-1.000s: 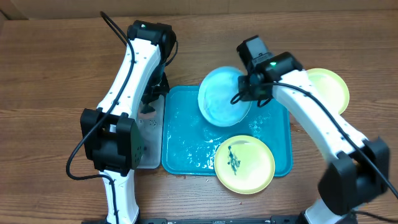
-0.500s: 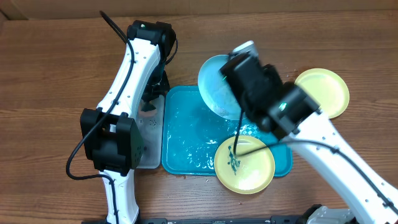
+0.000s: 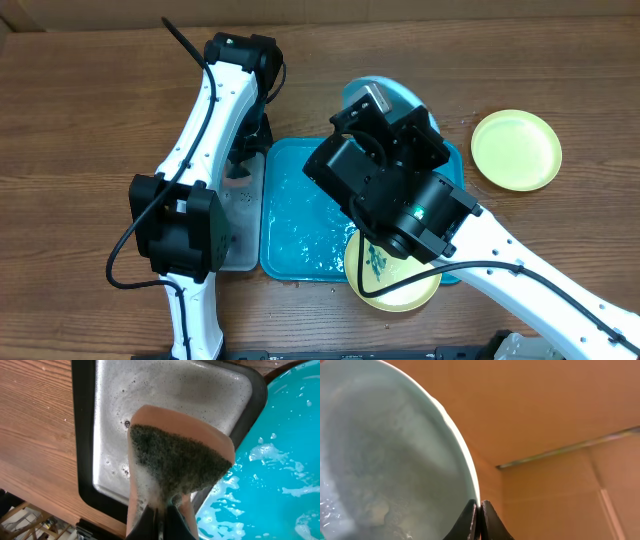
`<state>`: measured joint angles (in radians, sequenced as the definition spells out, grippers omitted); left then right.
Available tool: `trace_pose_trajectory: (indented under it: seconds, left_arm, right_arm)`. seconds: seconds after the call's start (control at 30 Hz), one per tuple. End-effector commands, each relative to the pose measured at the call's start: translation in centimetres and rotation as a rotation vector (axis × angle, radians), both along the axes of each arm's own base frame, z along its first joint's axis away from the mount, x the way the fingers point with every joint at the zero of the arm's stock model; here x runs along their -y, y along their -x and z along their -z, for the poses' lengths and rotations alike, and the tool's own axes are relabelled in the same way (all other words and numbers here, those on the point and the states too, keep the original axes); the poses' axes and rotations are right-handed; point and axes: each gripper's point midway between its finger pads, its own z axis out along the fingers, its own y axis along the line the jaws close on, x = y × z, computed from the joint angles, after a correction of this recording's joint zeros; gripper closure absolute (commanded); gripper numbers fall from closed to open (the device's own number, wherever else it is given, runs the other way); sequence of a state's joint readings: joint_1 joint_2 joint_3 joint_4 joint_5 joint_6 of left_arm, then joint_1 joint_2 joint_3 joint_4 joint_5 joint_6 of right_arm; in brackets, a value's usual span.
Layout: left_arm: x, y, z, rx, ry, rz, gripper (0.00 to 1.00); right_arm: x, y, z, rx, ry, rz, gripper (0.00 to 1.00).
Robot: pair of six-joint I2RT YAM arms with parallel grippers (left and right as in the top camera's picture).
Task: Clean dirty plates on tray and stack at the side
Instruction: 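Carry the white plate right and place it on the yellow plate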
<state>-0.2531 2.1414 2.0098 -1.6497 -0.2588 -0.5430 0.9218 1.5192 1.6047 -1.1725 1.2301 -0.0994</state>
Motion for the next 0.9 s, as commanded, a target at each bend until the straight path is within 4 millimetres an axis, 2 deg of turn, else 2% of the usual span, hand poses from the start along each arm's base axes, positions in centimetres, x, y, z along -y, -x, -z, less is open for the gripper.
trace_pose_trajectory:
  seconds: [0.0,0.4,0.67,0.87]
  left_arm:
    - [-0.3,-0.5,-1.3,0.041,0.004,0.013,0.96]
    - [-0.4,-0.4,-1.3,0.035,0.004,0.02,0.96]
    - [-0.5,-0.1,-1.4,0.021,0.0,0.019,0.96]
    - [-0.5,0.1,-1.4,0.015,-0.001,0.019,0.96]
  right_arm:
    - [0.8,0.5,-2.8,0.091,0.05,0.037,0.96]
    - [-0.6,2.9,-6.2,0.22,0.212,0.039,0.96]
    - [-1.8,3.6,-6.2,0.205,0.244,-0.012,0.96]
    - [-1.9,3.6,-6.2,0.208,0.239,-0.011,0.96]
